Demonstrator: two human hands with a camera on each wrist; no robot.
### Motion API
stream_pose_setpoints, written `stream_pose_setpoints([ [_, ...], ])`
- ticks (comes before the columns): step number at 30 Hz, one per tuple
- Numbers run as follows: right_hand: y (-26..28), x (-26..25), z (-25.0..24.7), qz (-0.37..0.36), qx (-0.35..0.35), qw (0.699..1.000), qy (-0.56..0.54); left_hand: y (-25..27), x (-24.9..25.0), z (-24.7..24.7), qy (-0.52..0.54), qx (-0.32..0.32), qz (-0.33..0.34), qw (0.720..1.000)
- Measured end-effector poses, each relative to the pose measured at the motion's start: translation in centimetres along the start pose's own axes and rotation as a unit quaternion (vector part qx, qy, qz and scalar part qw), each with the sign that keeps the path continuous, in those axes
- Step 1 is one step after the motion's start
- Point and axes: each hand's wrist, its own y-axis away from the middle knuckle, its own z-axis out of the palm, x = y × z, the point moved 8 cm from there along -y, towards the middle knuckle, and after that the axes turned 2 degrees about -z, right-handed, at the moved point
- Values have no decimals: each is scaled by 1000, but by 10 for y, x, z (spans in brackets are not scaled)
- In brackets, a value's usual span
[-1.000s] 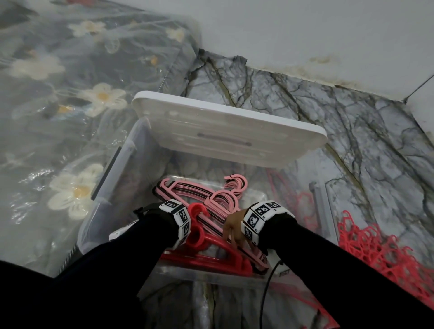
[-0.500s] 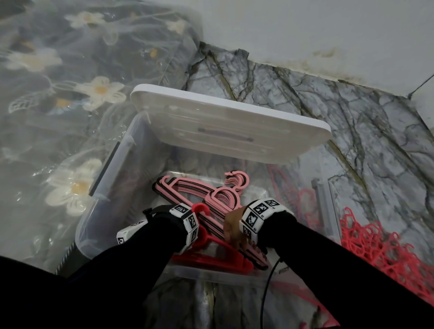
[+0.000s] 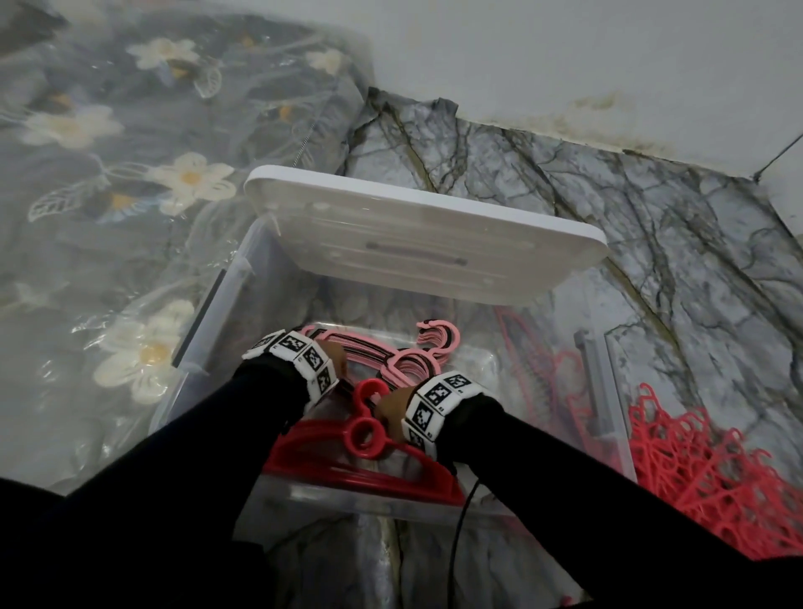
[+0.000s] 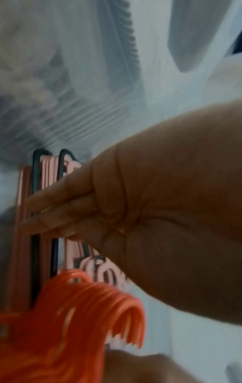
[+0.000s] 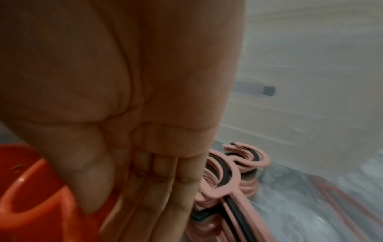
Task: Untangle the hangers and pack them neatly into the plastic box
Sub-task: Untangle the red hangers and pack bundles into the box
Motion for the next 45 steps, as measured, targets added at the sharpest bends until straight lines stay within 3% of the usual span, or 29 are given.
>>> stream_pose_setpoints([
  [3, 0, -2, -5, -10, 70, 997, -4, 4, 23, 2, 13, -29, 67, 997],
  [4, 0, 2, -2, -14, 38, 999, -19, 4, 27, 2, 0, -35, 69, 997],
  [6, 5, 9, 0, -40, -23, 995, -91, 6, 24, -6, -27, 9, 45, 999],
  [8, 8, 26, -3, -14, -38, 986, -163, 12, 17, -22, -35, 90, 21, 995],
  [9, 9, 36, -9, 6, -7, 983, -181, 17, 12, -28, -32, 124, 8, 992],
  [12, 17, 66, -19, 123, 137, 980, -80, 26, 11, -34, -74, 160, 11, 984],
  [16, 14, 51, -6, 110, 141, 984, -21, 24, 24, -22, -147, 105, 11, 983],
  [22, -1, 26, 14, 83, 73, 994, 23, 27, 42, -23, -227, 120, 0, 966],
  [27, 9, 22, 8, 81, 66, 994, 21, 31, 42, -28, -178, 98, -5, 979],
  [30, 20, 27, -3, 74, 107, 991, -12, 42, 23, -37, -90, 116, -35, 989],
  [32, 23, 34, -11, 69, 130, 989, -34, 56, 16, -34, -103, 119, -54, 986],
  [34, 21, 40, -9, 81, 98, 990, -67, 70, 17, -24, -165, 73, -51, 982],
  [37, 16, 42, 2, 80, 23, 984, -159, 84, 37, -11, -234, -30, 26, 971],
  [40, 13, 34, 14, 67, -43, 958, -274, 92, 52, -14, -278, -27, 48, 959],
  [45, 11, 40, 24, 95, -53, 944, -312, 83, 53, -4, -236, -56, 29, 970],
])
